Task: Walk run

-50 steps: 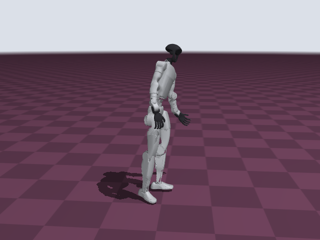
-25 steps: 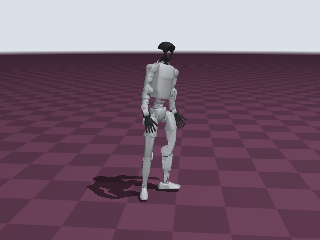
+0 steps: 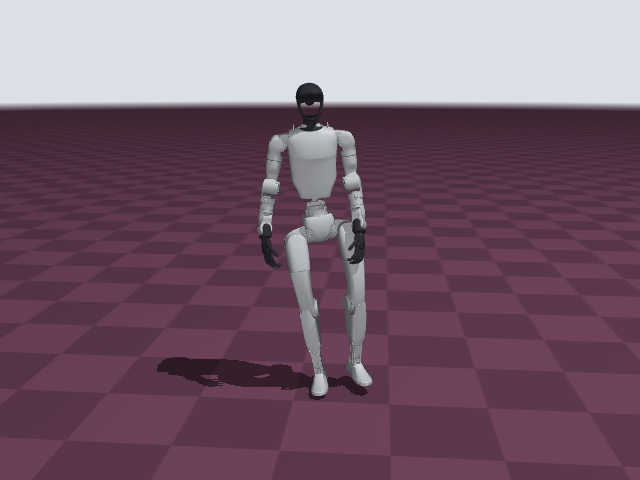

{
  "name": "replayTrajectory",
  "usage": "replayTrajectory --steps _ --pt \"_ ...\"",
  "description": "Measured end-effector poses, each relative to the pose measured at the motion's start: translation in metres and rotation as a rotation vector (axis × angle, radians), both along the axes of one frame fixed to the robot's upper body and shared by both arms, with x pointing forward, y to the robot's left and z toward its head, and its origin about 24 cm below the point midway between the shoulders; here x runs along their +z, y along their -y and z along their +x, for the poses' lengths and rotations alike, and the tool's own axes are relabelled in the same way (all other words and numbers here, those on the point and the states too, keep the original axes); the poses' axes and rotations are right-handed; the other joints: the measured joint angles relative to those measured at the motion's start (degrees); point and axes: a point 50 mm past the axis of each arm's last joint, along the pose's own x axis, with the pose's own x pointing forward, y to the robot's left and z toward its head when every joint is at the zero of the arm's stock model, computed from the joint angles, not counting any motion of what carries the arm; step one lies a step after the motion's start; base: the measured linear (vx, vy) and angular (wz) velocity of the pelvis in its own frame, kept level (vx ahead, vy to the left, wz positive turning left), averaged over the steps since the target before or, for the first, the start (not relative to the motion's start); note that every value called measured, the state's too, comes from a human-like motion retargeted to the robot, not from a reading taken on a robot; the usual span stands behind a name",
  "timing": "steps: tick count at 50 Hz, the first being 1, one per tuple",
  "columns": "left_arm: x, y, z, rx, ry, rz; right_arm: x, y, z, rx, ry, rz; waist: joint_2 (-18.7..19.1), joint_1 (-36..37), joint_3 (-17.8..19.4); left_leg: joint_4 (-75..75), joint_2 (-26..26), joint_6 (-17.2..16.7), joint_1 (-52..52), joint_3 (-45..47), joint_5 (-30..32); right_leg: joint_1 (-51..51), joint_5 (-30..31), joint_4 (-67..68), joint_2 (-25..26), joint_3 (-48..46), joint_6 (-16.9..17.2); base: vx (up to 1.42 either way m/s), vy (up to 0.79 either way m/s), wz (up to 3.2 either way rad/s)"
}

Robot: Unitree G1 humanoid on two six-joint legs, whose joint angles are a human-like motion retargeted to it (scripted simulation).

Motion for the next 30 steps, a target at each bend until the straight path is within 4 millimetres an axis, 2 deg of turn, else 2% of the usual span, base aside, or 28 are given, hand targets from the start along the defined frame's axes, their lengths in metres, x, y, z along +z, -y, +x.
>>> replayTrajectory --steps 5,8,13,15,17,19,22,23,25,27,28,30 --pt "-0.001 -0.015 -0.004 0.1 -0.018 0.026 0.003 0.001 0.015 0.032 0.047 0.003 2.0 -1.8 3.9 -5.6 -2.3 1.6 -0.5 1.4 2.8 2.3 0.4 -0.7 3.3 1.1 0.2 0.01 -0.22 -1.2" --pt "-0.006 -0.024 -0.023 0.185 -0.077 0.029 0.004 -0.003 0.022 0.068 0.06 0.02 3.1 -2.3 5.8 -10.5 -5.4 -0.6 -1.1 -3.7 6.3 3.5 0.4 -0.4 6.0 3.2 -0.3 0.11 -0.18 -1.28" --pt "-0.015 -0.037 -0.075 0.315 -0.237 0.037 0.004 -0.015 0.028 0.09 0.071 0.052 3.6 -0.5 7.6 -19.0 -8.6 -4.8 -2.2 -6.5 11.8 5.4 1.3 0.5 10.2 7.5 -2.0 0.26 -0.26 -1.57" --pt "-0.018 -0.038 -0.101 0.365 -0.31 0.04 0.003 -0.018 0.03 0.092 0.069 0.063 3.9 -0.1 7.4 -21.8 -9.6 -7.0 -2.3 -6.4 12.4 6.1 1.9 0.8 12.0 8.9 -3.3 0.45 -0.29 -1.23" --pt "-0.019 -0.037 -0.128 0.408 -0.39 0.035 0.003 -0.02 0.03 0.091 0.066 0.064 4.3 0.1 6.7 -23.2 -9.9 -10.7 -2.6 -5.1 12.0 6.7 2.3 0.9 13.5 9.1 -4.5 0.46 -0.22 -1.03" --pt "-0.019 -0.032 -0.156 0.446 -0.476 0.022 0.002 -0.02 0.028 0.081 0.059 0.059 4.4 0.9 5.8 -23.6 -10.3 -11.6 -2.6 -4.7 11.2 7.6 2.7 1.2 14.7 10.4 -5.7 0.61 -0.26 -1.06" --pt "-0.016 -0.024 -0.192 0.502 -0.604 -0.008 0.0 -0.019 0.02 0.042 0.038 0.037 4.3 3.2 3.7 -23.1 -10.7 -10.8 -2.6 -5.2 10.9 8.2 3.5 1.4 16.0 12.1 -7.0 0.6 -0.24 -1.12" --pt "-0.015 -0.021 -0.203 0.524 -0.643 -0.022 -0.001 -0.018 0.015 0.026 0.025 0.027 3.9 4.1 2.9 -22.5 -10.8 -9.5 -2.5 -5.1 11.2 8.3 3.9 1.5 15.9 12.3 -7.1 0.5 -0.19 -1.13" --pt "-0.012 -0.016 -0.223 0.568 -0.718 -0.054 -0.005 -0.018 0.002 -0.007 -0.013 0.008 2.2 5.6 1.2 -21.6 -11.7 -2.9 -1.9 -4.9 12.4 8.7 4.8 1.9 14.7 12.3 -6.8 0.57 -0.21 -1.03" --pt "-0.006 -0.015 -0.243 0.605 -0.785 -0.077 -0.008 -0.019 -0.018 -0.03 -0.064 -0.001 0.8 7.2 -0.6 -22.3 -13.2 1.8 -1.2 -7.1 14.7 9.3 7.1 2.6 14.2 12.0 -6.4 0.73 -0.25 -0.98" --pt "-0.003 -0.016 -0.252 0.621 -0.815 -0.081 -0.009 -0.019 -0.028 -0.037 -0.094 -0.003 0.1 7.9 -1.6 -23.0 -13.4 3.4 -0.7 -7.4 14.2 9.5 8.7 3.0 13.9 11.4 -5.9 0.77 -0.25 -0.99" --pt "0.003 -0.018 -0.269 0.654 -0.87 -0.078 -0.01 -0.019 -0.049 -0.031 -0.162 -0.003 -1.6 8.8 -3.8 -23.1 -13.6 4.8 0.1 -6.5 13.3 9.6 12.4 4.5 12.5 10.0 -2.4 0.87 -0.25 -1.1"
